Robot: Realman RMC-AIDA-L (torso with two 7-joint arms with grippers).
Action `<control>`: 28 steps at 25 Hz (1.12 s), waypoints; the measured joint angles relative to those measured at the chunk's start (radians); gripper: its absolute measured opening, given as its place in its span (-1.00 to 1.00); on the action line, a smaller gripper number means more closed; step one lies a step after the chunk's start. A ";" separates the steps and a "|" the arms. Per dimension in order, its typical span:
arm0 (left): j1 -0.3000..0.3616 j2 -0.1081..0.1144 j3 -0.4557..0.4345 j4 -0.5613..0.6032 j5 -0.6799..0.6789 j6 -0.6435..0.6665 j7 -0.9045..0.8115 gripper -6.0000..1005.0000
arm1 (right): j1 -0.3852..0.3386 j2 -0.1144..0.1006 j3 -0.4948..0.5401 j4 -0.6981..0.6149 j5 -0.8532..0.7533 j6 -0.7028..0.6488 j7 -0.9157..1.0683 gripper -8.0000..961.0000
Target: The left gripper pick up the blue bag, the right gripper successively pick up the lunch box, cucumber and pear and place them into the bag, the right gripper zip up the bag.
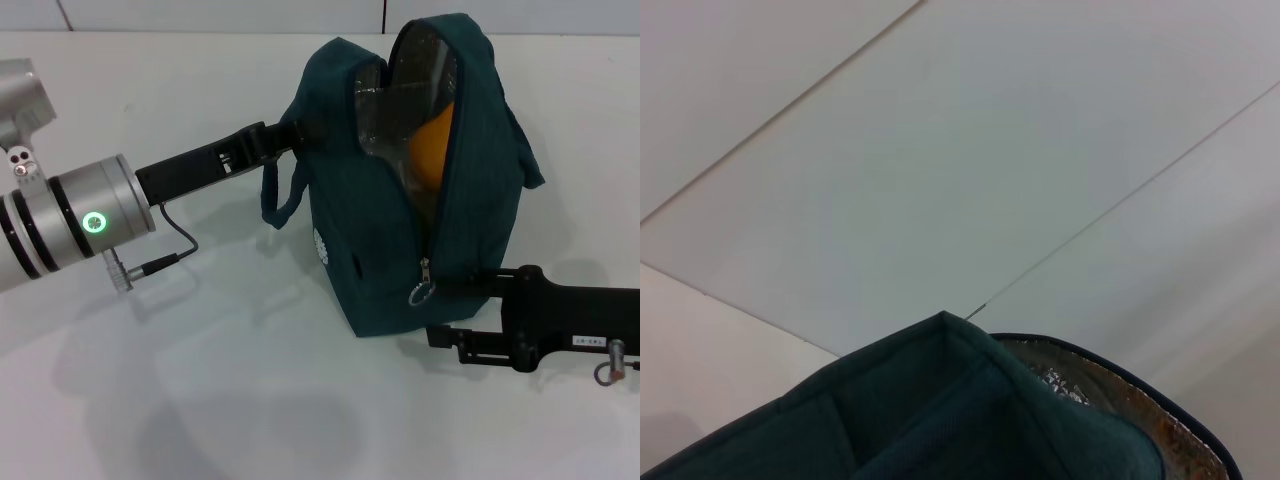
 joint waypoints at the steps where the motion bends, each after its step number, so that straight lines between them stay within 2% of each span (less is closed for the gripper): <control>1: 0.000 0.000 0.000 0.000 0.000 0.000 0.000 -0.91 | 0.000 0.000 -0.017 0.000 0.016 0.011 -0.003 0.32; 15: -0.006 0.002 -0.002 0.000 0.002 0.000 0.001 -0.91 | 0.015 0.000 -0.236 0.000 0.205 0.107 -0.035 0.32; 28: 0.001 0.003 -0.002 0.000 0.002 0.001 0.002 -0.91 | 0.018 0.000 -0.257 0.005 0.228 0.122 -0.047 0.32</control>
